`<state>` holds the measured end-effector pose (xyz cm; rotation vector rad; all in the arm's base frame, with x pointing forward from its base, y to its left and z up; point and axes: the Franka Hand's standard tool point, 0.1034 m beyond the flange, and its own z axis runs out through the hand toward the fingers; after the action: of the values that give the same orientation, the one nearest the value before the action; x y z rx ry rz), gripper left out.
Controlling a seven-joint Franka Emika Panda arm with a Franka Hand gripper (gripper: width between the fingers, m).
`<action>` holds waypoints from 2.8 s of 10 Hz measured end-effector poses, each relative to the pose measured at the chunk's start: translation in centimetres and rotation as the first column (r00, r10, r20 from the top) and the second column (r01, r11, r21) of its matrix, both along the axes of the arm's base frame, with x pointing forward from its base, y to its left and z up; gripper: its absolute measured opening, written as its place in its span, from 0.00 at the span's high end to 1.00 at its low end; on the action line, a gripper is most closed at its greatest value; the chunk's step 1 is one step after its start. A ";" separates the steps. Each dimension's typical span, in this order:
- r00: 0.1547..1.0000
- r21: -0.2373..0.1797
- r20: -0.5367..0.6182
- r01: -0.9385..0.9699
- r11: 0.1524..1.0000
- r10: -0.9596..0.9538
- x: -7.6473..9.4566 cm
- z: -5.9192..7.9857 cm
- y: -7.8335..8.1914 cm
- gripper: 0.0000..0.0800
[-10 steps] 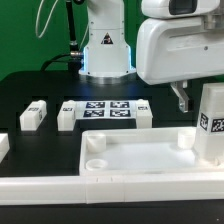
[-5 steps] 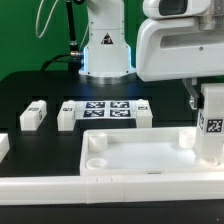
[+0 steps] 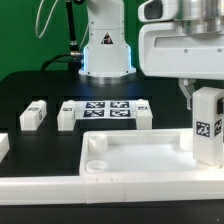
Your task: Assemble desk
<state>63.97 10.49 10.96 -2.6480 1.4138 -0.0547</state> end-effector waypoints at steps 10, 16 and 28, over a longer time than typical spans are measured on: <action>0.950 -0.012 0.001 -0.311 0.950 0.311 -0.5 0.0 1.2 0.21; 0.497 -0.148 -0.005 -0.858 0.491 0.868 0.3 0.0 1.4 0.19; 0.997 0.033 -0.005 0.072 0.997 -0.072 0.3 -0.5 0.0 0.62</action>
Offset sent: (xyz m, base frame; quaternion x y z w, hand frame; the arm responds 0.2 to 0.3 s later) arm 0.0053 0.0038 0.0013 0.0163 0.0124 0.1384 0.9902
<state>64.28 10.47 10.43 -2.5718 1.4982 -0.0343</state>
